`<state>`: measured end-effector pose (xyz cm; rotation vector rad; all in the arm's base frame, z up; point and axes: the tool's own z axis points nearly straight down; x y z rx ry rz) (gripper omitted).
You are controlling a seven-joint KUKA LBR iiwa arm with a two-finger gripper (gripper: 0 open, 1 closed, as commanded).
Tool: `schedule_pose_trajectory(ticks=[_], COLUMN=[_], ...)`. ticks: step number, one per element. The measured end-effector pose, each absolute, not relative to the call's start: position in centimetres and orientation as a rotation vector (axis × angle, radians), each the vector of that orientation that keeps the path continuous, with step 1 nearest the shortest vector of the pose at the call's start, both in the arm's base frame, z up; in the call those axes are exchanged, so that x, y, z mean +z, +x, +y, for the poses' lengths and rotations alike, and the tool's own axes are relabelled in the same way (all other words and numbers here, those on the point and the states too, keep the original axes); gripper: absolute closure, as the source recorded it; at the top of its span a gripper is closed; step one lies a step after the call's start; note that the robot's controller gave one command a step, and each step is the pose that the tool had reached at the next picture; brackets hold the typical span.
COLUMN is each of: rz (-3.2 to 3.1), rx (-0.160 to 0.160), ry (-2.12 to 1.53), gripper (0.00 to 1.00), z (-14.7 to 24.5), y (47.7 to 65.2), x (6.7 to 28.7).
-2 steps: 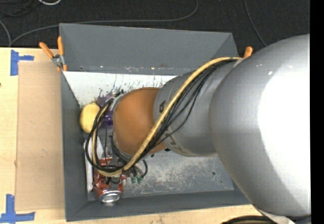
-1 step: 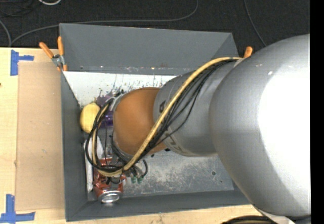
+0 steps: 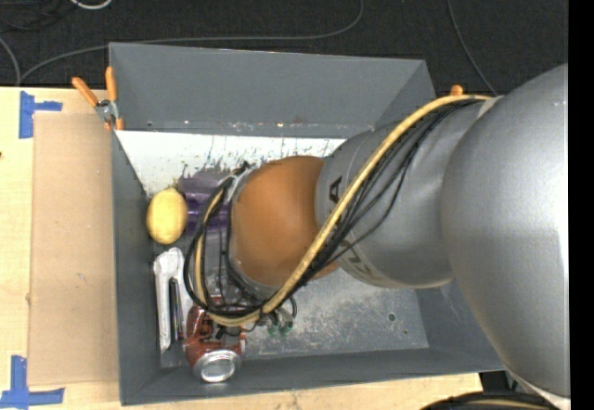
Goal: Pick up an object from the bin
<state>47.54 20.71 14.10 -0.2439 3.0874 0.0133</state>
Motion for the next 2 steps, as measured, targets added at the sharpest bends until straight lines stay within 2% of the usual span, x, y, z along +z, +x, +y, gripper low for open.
schedule_pose_trajectory(ticks=[1, 2], rz=[3.043, 3.081], rx=[0.002, 0.015], ry=[-0.457, -0.259], gripper=[1.00, 1.00], z=[22.2, 18.7], y=[50.3, 47.4], x=[8.5, 27.7])
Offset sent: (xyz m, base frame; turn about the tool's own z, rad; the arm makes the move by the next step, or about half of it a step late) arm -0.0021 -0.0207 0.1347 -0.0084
